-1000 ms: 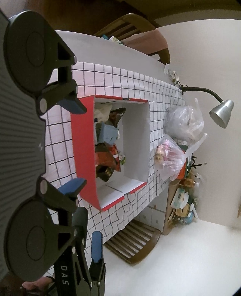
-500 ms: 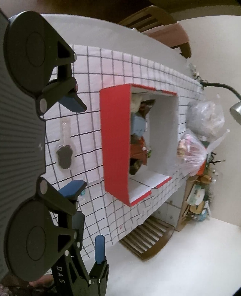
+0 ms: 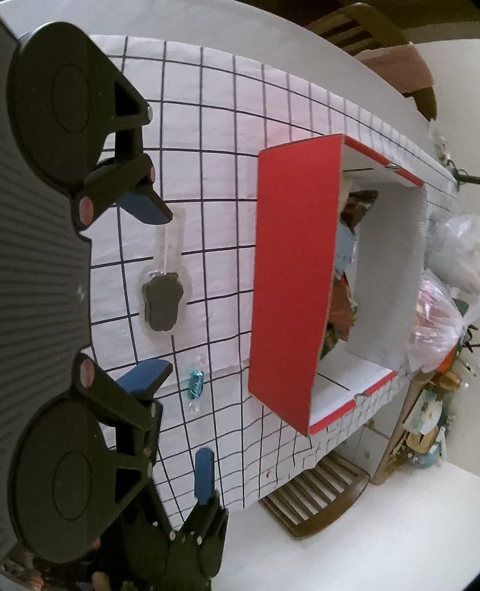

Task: Organize snacks
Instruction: 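Withdraw both open tools from the box toward the remaining lollipop and blue candy, then grasp the dark lollipop with left tool while right tool grasps the blue candy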

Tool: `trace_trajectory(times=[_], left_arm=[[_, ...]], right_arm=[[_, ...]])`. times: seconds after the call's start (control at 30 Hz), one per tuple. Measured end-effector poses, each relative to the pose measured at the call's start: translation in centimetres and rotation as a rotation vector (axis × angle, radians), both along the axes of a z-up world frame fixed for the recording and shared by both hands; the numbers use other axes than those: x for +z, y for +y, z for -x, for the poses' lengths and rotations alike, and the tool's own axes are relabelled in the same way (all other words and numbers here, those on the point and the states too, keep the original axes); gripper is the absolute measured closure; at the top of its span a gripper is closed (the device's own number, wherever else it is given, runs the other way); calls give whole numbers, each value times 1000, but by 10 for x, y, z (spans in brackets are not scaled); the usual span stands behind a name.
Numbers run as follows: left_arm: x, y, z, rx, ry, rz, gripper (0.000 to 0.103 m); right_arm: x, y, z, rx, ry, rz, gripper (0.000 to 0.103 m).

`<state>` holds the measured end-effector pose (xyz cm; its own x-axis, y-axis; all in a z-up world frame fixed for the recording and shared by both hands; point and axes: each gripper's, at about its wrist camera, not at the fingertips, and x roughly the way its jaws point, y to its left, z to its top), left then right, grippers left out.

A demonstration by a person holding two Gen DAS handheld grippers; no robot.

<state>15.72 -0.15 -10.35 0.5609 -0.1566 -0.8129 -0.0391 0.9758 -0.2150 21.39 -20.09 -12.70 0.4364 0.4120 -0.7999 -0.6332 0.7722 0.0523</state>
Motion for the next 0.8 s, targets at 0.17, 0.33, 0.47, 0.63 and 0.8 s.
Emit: trace_trajectory(times=[0.17,0.33,0.47,0.63,0.8], left_arm=[[-11,-2,1,33,20,11,23],[-21,-6,-1,58,40,16,23],[-29,-9,-5,64,56,11,23],[-39,-12,-12,77,73,-1,23],[-46,-17,-25,71,86,-25,23]], right_arm=[[-18,5,-23,59,22,42,31],[-30,11,-37,117,45,70,49],[-35,13,-43,147,60,73,57],[-35,11,-45,168,45,72,66],[-35,7,-45,167,32,73,88]])
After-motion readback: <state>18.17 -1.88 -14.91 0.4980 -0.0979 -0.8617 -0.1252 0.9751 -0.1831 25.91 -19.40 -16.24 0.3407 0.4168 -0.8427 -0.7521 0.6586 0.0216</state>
